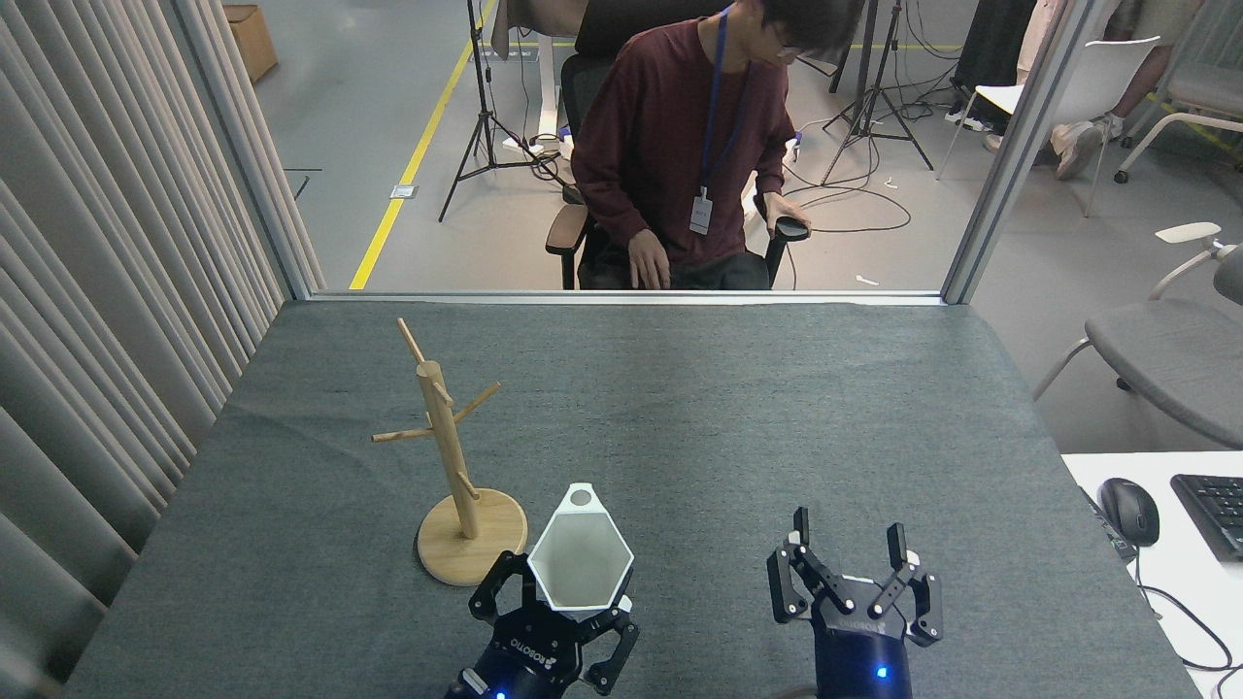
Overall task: Hang cup on storage rack
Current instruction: 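Carry the cup with the left gripper beside the wooden stand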
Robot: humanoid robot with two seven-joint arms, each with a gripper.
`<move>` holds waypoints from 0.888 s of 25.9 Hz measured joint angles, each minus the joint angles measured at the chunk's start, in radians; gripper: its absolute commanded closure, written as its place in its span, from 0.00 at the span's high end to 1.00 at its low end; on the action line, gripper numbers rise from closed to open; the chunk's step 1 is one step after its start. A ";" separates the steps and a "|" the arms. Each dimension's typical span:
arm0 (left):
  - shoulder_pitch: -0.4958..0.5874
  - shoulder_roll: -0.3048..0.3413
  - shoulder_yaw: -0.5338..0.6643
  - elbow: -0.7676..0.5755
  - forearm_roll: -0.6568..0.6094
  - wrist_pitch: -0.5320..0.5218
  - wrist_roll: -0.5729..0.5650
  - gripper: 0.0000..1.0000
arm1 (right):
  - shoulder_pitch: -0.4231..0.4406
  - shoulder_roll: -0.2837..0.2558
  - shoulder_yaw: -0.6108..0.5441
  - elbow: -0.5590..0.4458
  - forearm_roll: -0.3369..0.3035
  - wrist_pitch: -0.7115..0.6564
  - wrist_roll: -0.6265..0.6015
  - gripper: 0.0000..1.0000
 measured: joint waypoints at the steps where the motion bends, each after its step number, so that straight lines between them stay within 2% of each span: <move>1: 0.000 0.000 0.011 -0.003 0.001 0.004 0.000 0.53 | 0.014 -0.012 -0.008 0.007 0.005 -0.007 0.002 0.99; 6: 0.007 0.011 0.117 -0.051 0.003 0.009 0.001 0.54 | 0.064 -0.042 -0.059 0.016 0.013 -0.024 0.004 0.99; 13: 0.037 0.038 0.372 -0.116 -0.014 0.035 0.001 0.53 | 0.075 -0.059 -0.076 0.016 0.016 -0.052 0.007 0.99; 17: 0.016 0.053 0.446 -0.104 -0.116 0.093 0.000 0.53 | 0.075 -0.059 -0.076 0.016 0.017 -0.055 0.002 0.99; 23: -0.055 0.056 0.476 -0.027 -0.289 0.162 0.000 0.53 | 0.075 -0.057 -0.076 0.016 0.018 -0.056 0.002 0.99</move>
